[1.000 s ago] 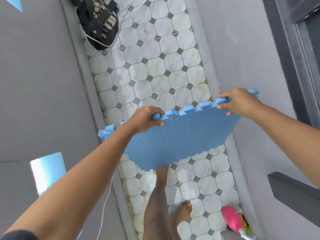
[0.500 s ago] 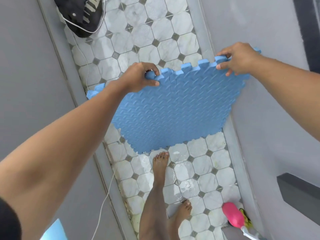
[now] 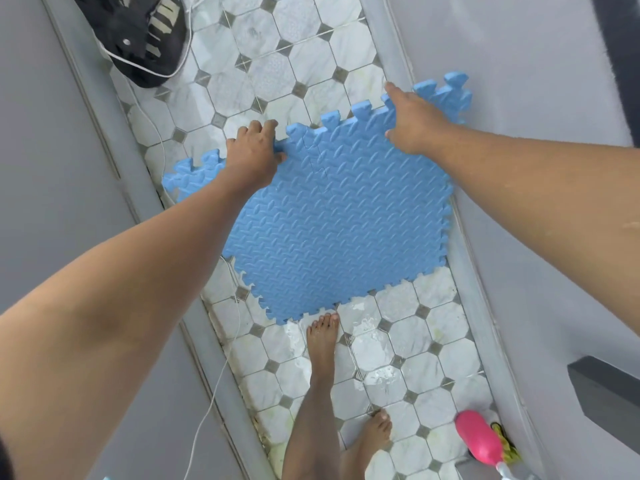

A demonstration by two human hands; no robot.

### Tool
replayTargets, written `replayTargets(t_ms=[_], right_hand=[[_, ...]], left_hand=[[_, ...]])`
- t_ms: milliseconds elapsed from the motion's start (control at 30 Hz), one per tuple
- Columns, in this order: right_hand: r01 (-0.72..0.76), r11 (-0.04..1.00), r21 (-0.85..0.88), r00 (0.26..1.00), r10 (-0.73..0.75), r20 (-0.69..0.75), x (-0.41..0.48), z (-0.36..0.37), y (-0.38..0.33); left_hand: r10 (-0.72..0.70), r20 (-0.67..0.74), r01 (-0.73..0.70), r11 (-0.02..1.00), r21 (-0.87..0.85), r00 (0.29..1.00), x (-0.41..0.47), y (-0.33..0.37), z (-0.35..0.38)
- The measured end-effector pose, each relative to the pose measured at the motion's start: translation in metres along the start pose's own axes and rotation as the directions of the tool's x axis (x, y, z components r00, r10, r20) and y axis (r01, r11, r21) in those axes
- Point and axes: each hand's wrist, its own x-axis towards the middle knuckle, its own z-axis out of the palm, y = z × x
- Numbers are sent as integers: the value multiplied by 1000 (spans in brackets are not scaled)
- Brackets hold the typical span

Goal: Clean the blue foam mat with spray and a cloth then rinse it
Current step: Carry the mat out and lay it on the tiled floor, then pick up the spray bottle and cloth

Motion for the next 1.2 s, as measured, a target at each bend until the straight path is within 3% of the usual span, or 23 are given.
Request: replayTargets(t_ms=[133, 233, 333, 500, 800, 1033, 1200], right_hand=[[-13, 999, 38, 996, 17, -83, -23, 33, -2], [-75, 983, 168, 987, 98, -130, -55, 59, -1], [-127, 924, 360, 979, 175, -103, -95, 93, 8], [-224, 821, 525, 962, 273, -17, -191, 146, 51], [-452, 453, 768, 824, 542, 165, -442, 252, 145], [-440, 102, 892, 667, 702, 249, -635, 336, 202], [-358, -319, 877, 462, 756, 464, -713, 397, 236]], left_hand=[[65, -64, -68, 997, -40, 996, -13, -4, 13], [131, -14, -132, 991, -28, 991, -30, 3, 24], [198, 42, -197, 980, -22, 979, -52, 22, 35], [276, 130, -259, 957, -132, 952, -126, 93, 63], [493, 346, -423, 868, -260, 798, -330, 239, 145], [555, 530, -507, 825, -251, 641, -477, 337, 224], [542, 639, -564, 802, -197, 546, -539, 385, 282]])
